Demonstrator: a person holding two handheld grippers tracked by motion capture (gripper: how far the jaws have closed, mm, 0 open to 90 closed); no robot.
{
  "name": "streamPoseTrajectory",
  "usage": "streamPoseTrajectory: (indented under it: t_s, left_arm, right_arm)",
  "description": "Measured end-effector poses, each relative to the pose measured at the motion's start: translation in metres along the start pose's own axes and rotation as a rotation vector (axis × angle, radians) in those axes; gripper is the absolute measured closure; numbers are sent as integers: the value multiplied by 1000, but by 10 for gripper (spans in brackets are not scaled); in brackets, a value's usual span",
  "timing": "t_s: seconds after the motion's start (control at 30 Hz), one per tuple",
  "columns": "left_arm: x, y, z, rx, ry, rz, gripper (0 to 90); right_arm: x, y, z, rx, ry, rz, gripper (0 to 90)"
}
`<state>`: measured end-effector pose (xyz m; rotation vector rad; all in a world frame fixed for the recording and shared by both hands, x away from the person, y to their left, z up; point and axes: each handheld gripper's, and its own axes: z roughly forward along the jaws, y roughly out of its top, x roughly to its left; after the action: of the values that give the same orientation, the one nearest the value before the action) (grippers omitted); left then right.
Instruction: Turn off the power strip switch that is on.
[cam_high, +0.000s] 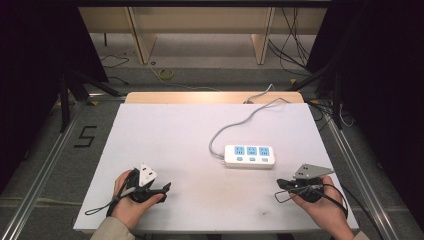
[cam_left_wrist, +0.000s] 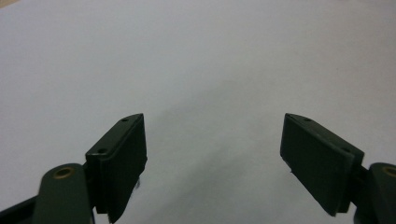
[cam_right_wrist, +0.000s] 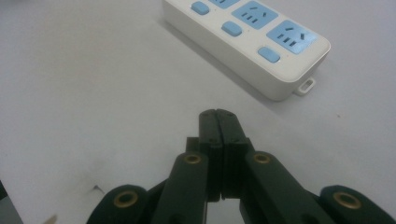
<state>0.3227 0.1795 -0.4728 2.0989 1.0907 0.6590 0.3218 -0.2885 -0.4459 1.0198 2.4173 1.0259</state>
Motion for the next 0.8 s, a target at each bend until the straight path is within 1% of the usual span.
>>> streamPoseTrajectory:
  t_s: [0.8]
  left_arm:
    - [-1,1,0,1,4,4,226]
  right_arm:
    - [-4,11,-1,39,-20,44,900]
